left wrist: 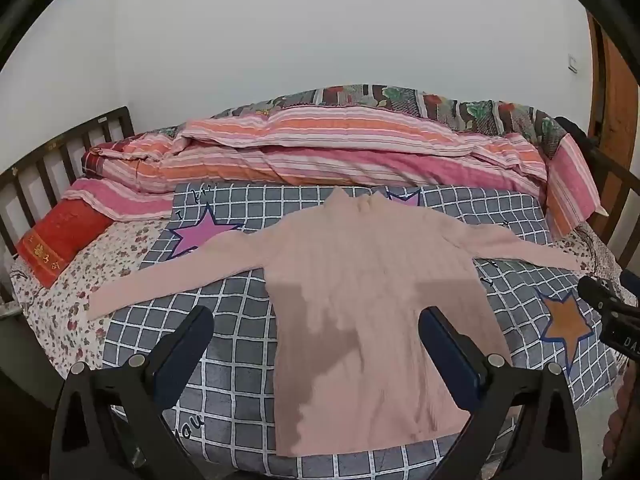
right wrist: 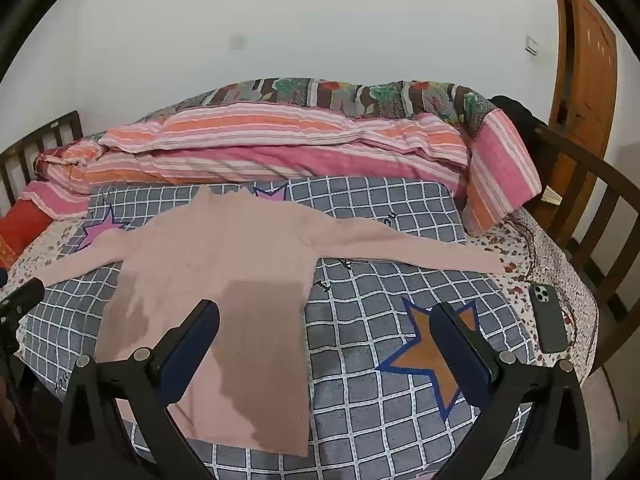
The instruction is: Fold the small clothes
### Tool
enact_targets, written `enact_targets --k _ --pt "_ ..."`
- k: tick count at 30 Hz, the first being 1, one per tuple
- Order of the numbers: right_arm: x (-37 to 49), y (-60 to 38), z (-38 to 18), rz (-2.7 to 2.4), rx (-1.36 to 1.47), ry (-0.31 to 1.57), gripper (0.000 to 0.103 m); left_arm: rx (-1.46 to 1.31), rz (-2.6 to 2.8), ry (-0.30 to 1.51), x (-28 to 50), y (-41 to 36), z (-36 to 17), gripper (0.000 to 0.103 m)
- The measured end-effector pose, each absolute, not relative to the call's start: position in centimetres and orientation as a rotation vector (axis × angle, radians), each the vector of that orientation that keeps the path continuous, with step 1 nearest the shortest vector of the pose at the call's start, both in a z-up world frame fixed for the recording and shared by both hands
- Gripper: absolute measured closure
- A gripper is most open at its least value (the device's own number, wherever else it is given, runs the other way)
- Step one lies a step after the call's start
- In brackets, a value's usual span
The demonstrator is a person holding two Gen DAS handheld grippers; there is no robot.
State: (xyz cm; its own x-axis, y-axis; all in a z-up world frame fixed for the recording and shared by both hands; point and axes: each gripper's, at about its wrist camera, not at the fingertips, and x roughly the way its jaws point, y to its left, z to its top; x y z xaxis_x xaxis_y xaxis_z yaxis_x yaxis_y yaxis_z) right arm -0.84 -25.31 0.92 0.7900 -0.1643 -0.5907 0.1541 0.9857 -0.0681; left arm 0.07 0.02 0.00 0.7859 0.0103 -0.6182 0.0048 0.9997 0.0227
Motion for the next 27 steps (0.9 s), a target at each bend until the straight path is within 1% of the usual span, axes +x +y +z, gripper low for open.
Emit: enact_targets --k 6,27 --pt "-0.86 -25.28 0.84 -0.165 -0.017 0.626 0.000 0.018 -0.006 0.643 -0.16 0.38 0.03 0.000" --pt "-1.15 -24.92 1.36 -0.160 -0.003 0.633 0.000 -0.004 -0.003 0.661 -0.15 0.10 -0.07 0.000"
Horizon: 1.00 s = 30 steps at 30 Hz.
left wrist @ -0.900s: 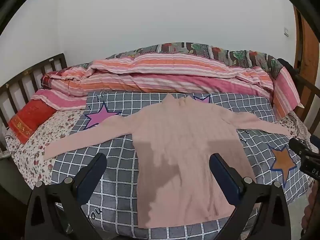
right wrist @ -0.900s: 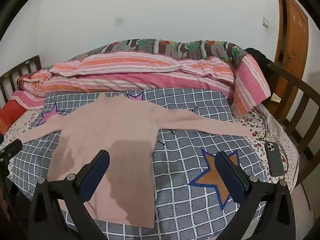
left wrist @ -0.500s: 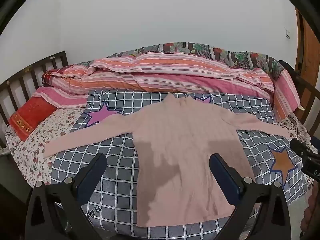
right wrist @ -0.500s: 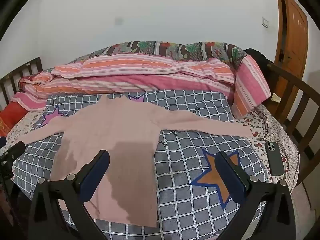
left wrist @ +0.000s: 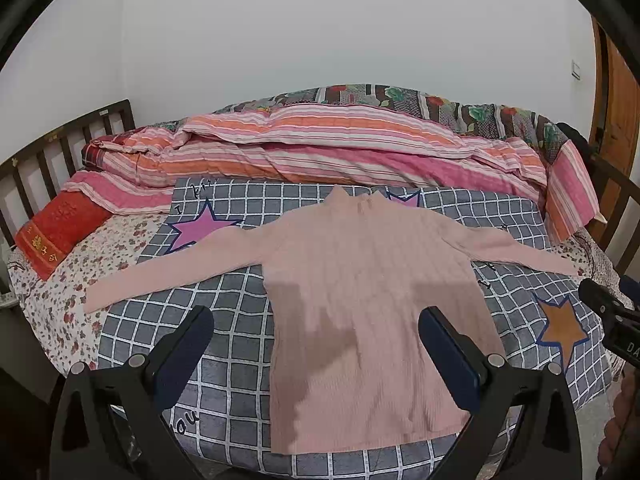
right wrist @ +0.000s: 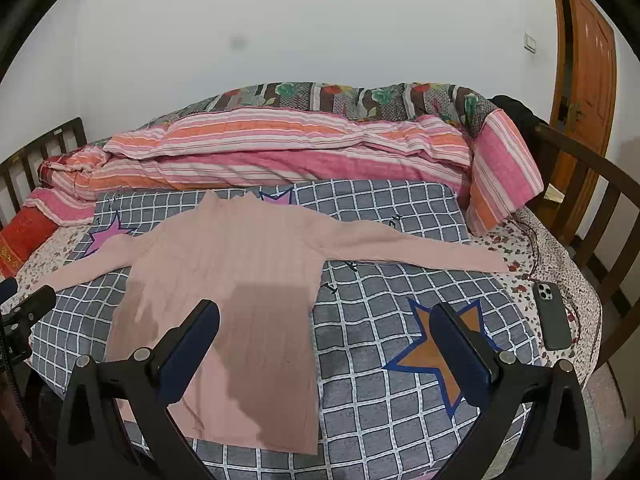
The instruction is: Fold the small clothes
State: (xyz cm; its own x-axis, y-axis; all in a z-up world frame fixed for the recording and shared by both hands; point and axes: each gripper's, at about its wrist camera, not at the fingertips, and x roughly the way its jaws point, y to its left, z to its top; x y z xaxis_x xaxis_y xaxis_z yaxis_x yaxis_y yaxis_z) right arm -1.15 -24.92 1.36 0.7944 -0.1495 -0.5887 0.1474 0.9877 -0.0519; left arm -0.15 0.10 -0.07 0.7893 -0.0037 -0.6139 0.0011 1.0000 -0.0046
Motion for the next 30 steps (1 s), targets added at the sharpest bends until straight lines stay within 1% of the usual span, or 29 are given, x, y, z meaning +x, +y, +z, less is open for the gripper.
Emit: enact_targets --k 30 --pt "-1.46 -24.91 0.84 -0.153 0.013 0.630 0.000 -0.001 -0.005 0.667 -0.31 -0.28 -0.39 0.000"
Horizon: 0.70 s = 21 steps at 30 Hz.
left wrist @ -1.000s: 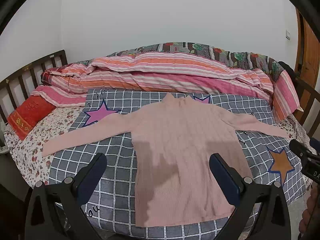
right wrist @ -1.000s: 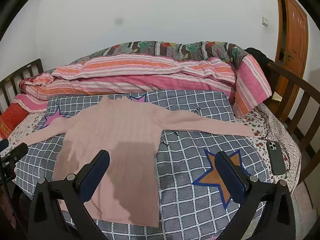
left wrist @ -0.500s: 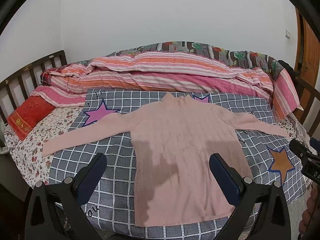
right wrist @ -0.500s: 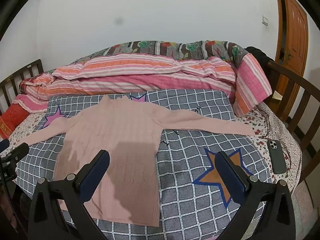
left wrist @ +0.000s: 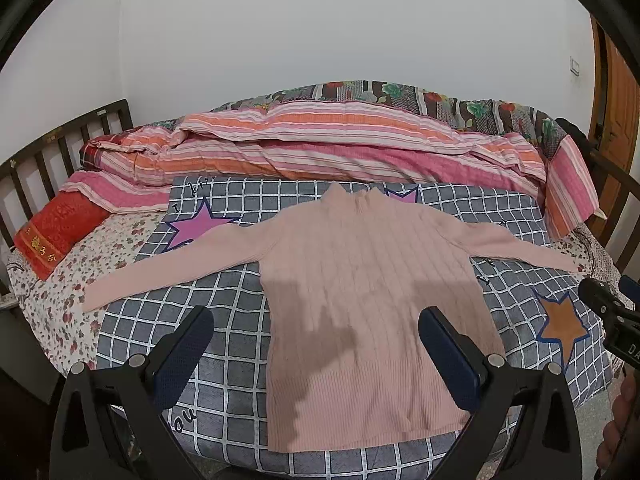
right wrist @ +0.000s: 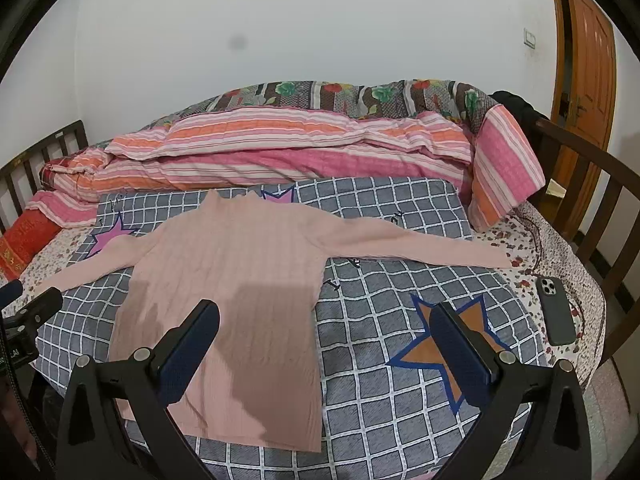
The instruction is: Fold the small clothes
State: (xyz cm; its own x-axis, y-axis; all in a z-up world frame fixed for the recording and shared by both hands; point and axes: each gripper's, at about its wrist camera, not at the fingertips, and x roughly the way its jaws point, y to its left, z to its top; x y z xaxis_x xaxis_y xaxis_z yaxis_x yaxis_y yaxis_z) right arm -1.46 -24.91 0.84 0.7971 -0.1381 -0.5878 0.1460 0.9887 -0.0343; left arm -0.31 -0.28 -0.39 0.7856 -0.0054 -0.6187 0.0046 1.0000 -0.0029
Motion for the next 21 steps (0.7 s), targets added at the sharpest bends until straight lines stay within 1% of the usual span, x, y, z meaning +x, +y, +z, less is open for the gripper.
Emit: enact_targets --k 21 --pt "-1.73 -24.09 0.61 -0.139 0.017 0.638 0.000 0.002 0.002 0.669 -0.72 0.08 -0.70 0.000"
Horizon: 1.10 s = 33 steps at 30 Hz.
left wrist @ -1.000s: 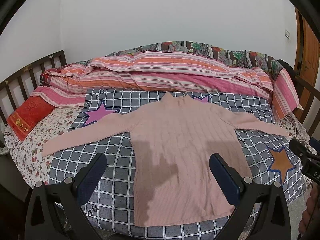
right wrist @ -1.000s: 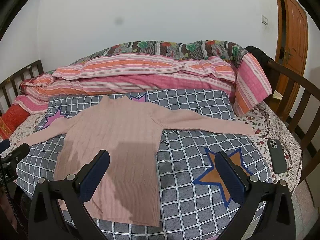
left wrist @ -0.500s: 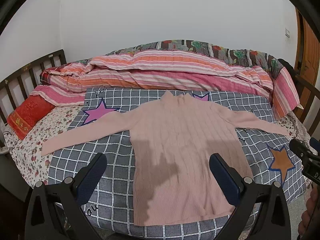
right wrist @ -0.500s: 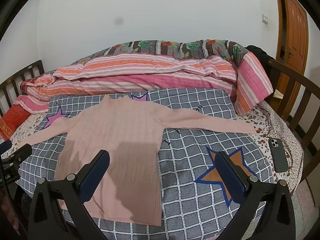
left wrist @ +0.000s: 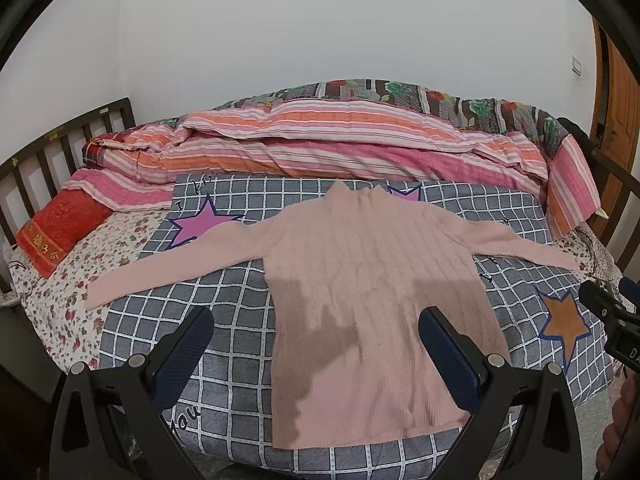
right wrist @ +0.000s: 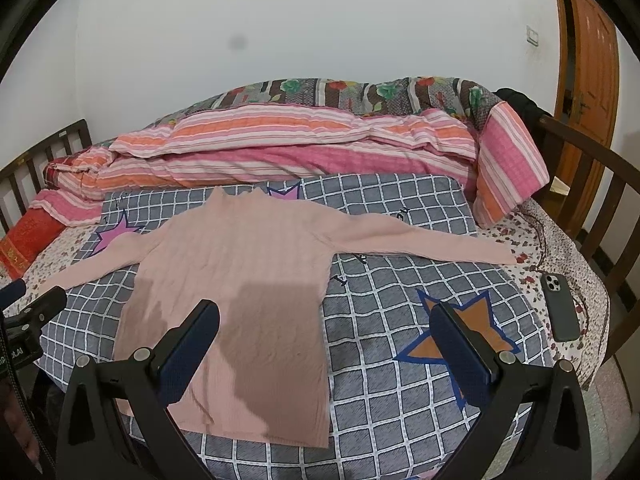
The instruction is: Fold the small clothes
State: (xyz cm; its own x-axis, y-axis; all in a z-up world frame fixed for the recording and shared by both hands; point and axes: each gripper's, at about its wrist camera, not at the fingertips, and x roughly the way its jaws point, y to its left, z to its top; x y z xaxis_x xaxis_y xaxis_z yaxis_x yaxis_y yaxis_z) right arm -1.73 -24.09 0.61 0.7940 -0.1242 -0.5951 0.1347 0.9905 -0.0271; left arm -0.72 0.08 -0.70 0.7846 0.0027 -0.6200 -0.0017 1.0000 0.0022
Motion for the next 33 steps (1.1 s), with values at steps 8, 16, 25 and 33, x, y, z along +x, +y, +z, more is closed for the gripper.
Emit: enact_targets --k 8,16,25,33 --pt "-2.5 -23.5 1.1 -0.123 0.010 0.635 0.000 0.000 0.009 0.653 -1.8 0.7 0.1 0.000" --pt "-3.7 -23.0 1.7 -0.107 0.005 0.620 0.000 -0.008 0.016 0.635 -3.0 1.4 0.9 0.000" --pt "-4.2 -22.6 1.6 -0.096 0.004 0.618 0.000 -0.012 0.016 0.631 -3.4 1.5 1.0 0.000" --pt "-3.6 -22.7 0.8 -0.096 -0.002 0.614 0.000 -0.066 0.020 0.655 -2.2 2.8 0.0 0.000"
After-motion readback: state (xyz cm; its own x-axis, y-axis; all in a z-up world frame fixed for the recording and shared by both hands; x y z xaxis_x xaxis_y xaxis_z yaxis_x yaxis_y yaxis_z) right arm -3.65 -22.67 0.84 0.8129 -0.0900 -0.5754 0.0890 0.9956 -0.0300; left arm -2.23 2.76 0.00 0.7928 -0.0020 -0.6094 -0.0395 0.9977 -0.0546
